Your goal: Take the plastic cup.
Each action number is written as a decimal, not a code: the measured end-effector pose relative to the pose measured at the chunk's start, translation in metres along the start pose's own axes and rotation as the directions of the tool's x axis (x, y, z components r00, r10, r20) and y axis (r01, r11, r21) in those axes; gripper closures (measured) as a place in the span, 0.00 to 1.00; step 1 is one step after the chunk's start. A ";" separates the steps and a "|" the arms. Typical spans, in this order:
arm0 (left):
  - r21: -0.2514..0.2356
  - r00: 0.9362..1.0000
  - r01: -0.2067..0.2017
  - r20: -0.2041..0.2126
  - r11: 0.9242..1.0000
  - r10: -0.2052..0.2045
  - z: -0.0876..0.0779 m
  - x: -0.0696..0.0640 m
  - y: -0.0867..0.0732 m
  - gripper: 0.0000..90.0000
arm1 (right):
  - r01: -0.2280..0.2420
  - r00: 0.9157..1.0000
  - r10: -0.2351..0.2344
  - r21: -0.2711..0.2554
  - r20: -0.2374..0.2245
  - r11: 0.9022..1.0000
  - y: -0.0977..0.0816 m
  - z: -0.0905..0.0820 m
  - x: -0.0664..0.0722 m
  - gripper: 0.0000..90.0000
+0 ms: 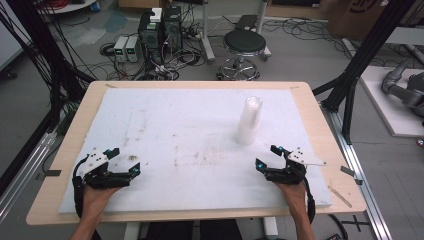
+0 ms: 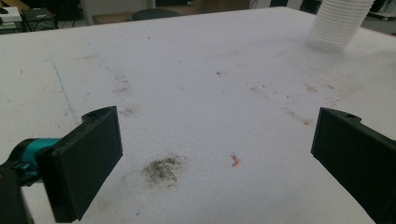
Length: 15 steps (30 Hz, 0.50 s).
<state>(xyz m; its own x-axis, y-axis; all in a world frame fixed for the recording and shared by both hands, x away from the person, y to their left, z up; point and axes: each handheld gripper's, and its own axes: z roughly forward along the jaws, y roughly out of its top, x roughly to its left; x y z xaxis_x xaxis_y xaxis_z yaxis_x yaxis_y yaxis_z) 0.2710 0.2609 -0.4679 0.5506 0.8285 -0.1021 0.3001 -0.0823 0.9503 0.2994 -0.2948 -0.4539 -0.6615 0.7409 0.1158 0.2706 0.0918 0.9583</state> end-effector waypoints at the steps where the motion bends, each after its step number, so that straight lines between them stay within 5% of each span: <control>1: 0.000 1.000 0.000 0.000 1.000 0.000 0.000 0.000 0.000 0.02 | 0.000 1.000 0.000 0.000 -0.001 1.000 0.000 0.000 0.000 0.17; 15: -0.014 1.000 -0.001 0.000 1.000 0.001 -0.001 0.000 0.000 0.02 | -0.017 1.000 0.017 0.032 -0.010 0.999 0.001 0.003 -0.002 0.17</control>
<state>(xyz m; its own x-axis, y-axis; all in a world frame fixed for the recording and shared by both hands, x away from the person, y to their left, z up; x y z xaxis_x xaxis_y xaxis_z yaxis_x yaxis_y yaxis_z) 0.2699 0.2616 -0.4681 0.5511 0.8283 -0.1008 0.2885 -0.0758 0.9545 0.3036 -0.2941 -0.4538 -0.6637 0.7357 0.1351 0.3040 0.1004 0.9474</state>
